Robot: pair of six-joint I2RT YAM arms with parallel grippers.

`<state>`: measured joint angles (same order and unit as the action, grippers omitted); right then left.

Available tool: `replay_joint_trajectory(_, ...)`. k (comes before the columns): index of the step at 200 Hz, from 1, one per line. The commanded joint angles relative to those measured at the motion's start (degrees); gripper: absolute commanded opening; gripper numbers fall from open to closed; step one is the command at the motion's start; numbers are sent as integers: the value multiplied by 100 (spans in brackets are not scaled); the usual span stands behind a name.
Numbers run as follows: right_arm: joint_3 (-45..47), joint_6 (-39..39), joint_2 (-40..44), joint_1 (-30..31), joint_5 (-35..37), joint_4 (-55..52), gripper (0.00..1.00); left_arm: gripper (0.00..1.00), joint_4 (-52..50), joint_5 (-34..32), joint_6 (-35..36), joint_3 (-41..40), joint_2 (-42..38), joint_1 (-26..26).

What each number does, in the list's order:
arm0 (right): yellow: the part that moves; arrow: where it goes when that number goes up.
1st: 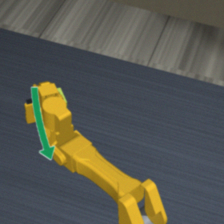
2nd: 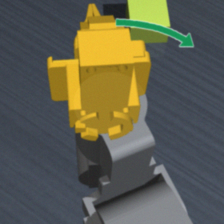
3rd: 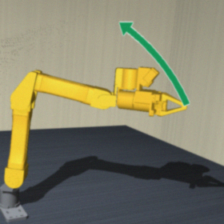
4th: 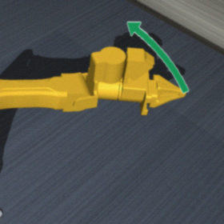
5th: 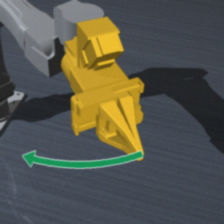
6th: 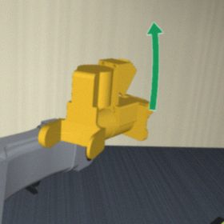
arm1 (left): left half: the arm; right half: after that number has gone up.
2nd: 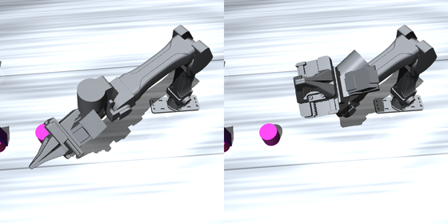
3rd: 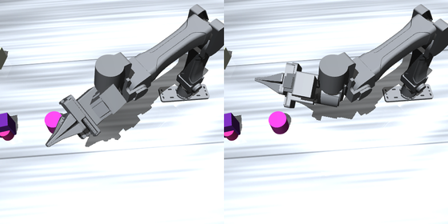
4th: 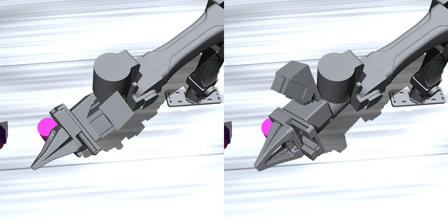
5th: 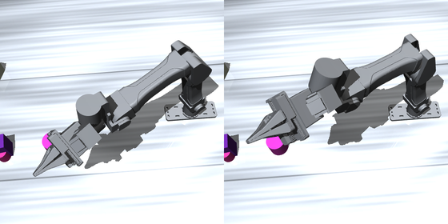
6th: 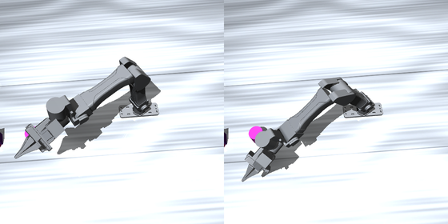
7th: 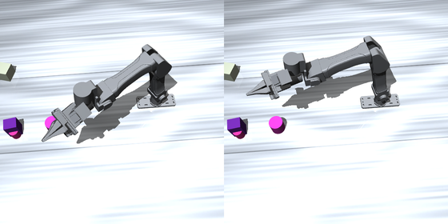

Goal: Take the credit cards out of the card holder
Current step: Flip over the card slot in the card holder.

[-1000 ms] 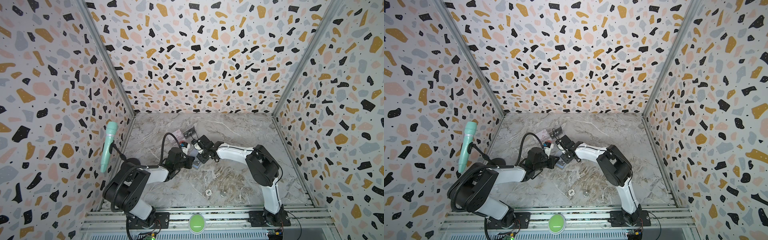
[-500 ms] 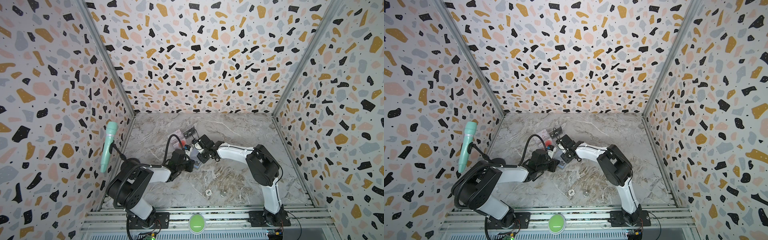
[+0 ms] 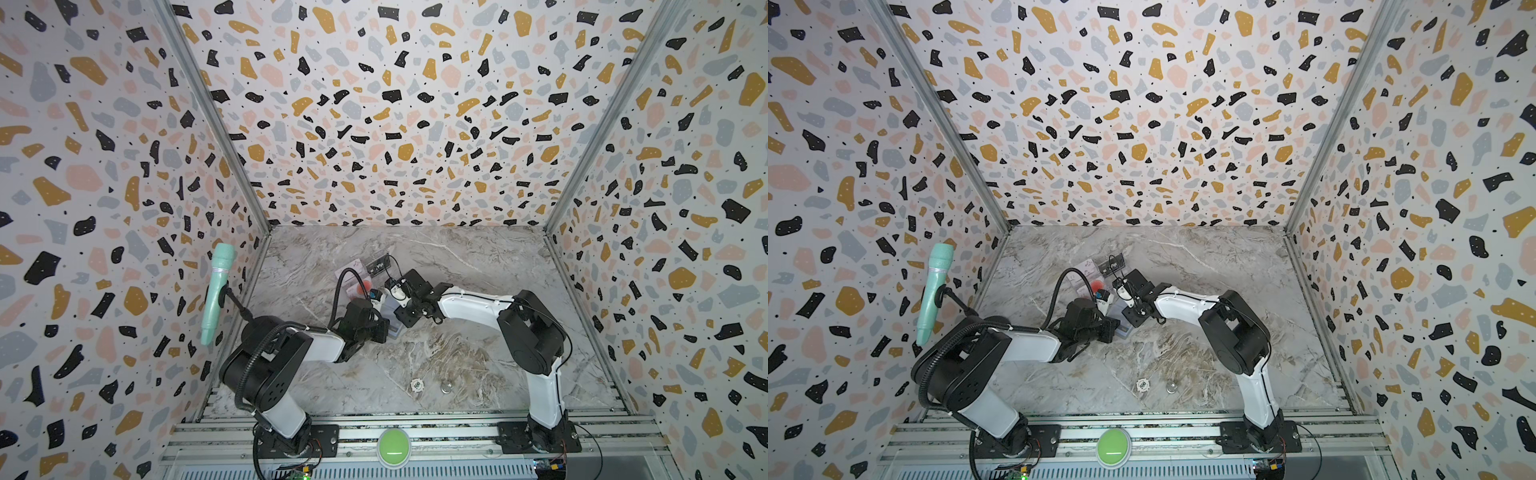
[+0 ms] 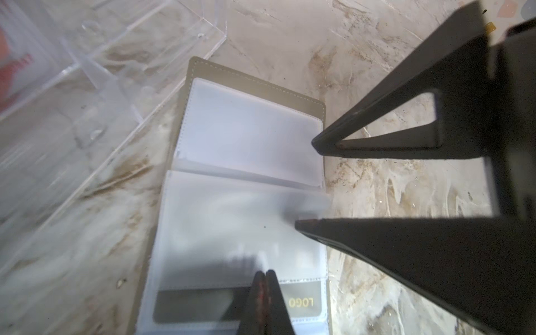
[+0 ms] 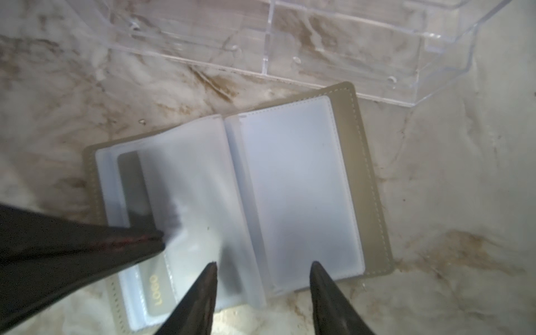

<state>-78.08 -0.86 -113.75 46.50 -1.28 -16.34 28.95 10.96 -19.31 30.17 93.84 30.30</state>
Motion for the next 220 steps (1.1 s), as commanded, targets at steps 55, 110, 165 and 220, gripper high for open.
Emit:
replay_joint_trajectory(55,468,-396,586,42,-238,212,64,3,-30,-157,-82,6,266,26)
replay_joint_trajectory(110,356,-577,306,188,-212,271,68,3,23,-175,-126,-53,258,27)
replay_joint_trajectory(165,272,-559,72,298,-110,289,68,3,49,-183,-153,-110,232,19)
replay_joint_trajectory(220,186,-475,-103,298,243,291,63,3,123,-189,-194,-253,146,19)
